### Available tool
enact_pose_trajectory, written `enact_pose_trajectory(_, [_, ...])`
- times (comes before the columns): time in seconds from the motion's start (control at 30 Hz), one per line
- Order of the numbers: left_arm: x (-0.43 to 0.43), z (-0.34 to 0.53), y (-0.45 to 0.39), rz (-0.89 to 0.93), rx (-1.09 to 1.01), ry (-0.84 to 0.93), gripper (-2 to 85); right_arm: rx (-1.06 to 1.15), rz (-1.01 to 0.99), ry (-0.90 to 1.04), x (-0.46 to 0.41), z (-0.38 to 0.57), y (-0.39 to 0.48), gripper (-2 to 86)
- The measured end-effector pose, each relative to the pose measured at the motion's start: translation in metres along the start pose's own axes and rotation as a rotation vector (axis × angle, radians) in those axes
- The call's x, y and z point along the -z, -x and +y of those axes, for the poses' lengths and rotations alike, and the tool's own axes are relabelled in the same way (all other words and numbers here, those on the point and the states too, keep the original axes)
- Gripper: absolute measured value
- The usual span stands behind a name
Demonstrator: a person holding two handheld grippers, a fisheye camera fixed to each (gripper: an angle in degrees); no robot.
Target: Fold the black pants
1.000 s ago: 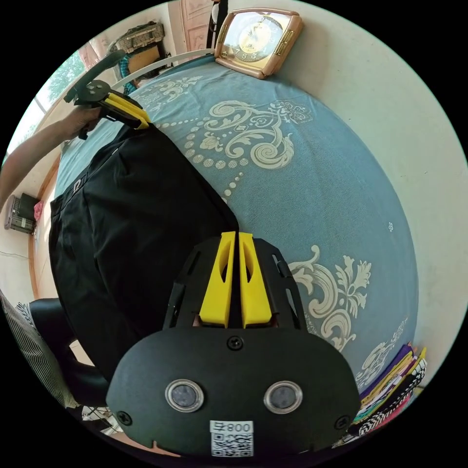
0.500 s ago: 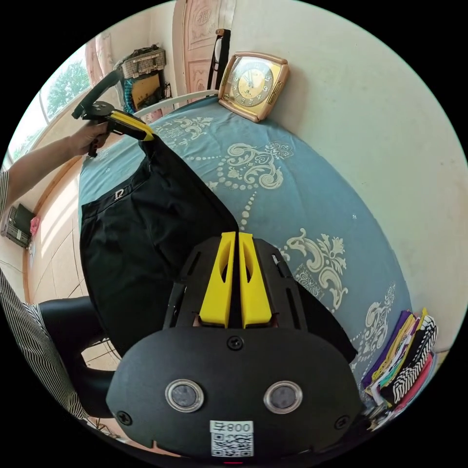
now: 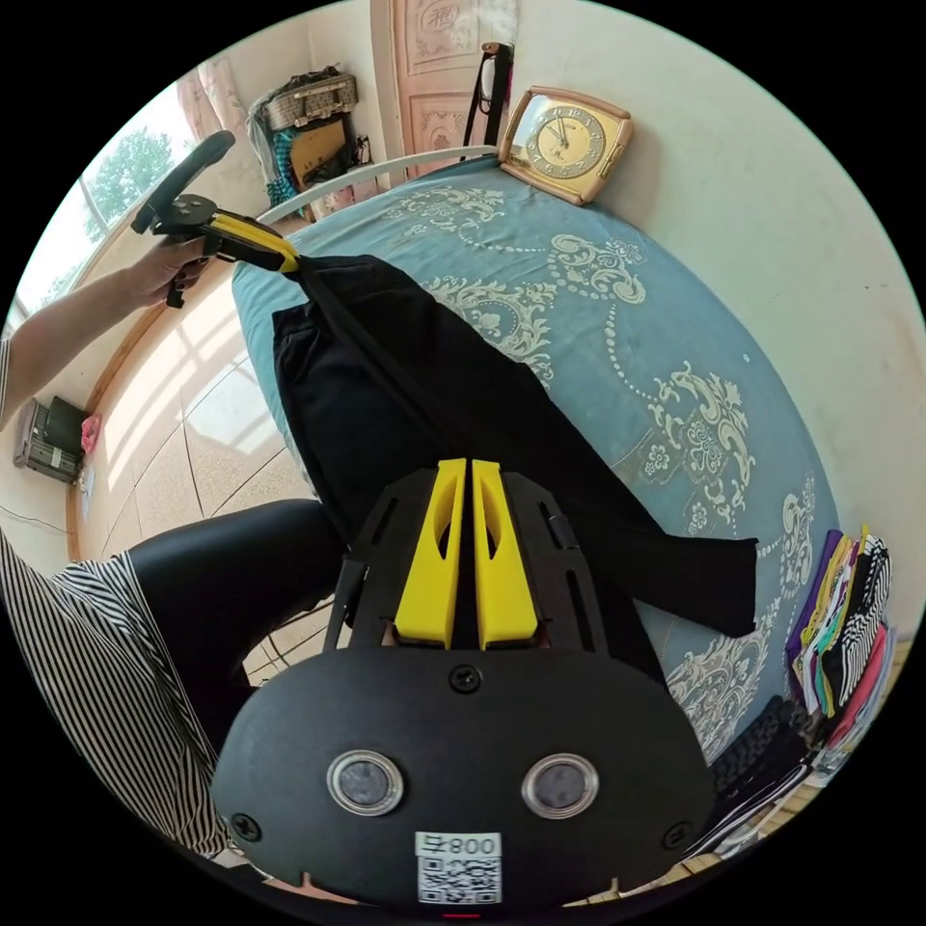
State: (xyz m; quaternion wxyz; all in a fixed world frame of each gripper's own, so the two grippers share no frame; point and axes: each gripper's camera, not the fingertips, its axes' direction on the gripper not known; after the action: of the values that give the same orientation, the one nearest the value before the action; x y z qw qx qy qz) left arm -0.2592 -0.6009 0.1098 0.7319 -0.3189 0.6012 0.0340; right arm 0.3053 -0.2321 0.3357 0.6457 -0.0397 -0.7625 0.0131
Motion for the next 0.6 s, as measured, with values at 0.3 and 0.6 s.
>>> enact_pose_trajectory(0.3, [-0.021, 0.038, 0.006, -0.033, 0.001, 0.064, 1.6, -0.031, -0.027, 0.084, -0.037, 0.029, 0.022, 0.8])
enact_pose_trajectory(0.6, [-0.052, 0.058, 0.043, -0.008, 0.033, 0.113, 1.4, -0.018, -0.037, 0.135, -0.063, 0.041, 0.023, 0.8])
